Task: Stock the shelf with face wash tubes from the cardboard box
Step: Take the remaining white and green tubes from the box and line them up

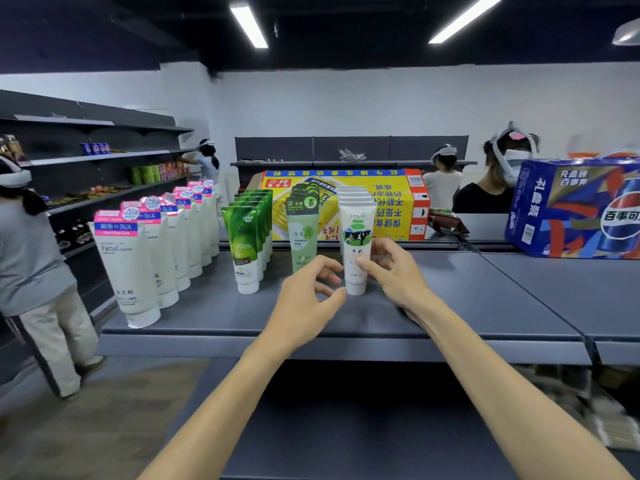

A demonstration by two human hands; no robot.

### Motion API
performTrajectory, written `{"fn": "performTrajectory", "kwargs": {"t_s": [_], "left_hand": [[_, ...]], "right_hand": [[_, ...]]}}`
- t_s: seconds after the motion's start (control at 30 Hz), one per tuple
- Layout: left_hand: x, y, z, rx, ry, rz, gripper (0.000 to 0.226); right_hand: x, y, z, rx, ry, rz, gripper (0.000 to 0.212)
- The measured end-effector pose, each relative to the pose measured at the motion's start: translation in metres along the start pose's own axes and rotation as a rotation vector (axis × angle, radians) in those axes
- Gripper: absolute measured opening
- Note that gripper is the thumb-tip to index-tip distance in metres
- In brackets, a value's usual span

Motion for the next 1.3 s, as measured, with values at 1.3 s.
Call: {"fn": "performTrajectory", "kwargs": {"t_s": [1.3], "left_hand": [[-0.009,0.079,-0.058,-0.012,0.009,-0.056,0.023]], "right_hand": [[0.037,-0.012,-0.074,-0.292,-0.176,-0.306,0.052]]}}
Point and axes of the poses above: each hand's wrist, its own z-axis towards the middle knuckle, its own y-axis out of the back of the hand, x = y × z, the point moved 10 cm from there along z, towards the middle knuckle, and after that the axes turned 8 degrees about -y, right-handed, at the moved point
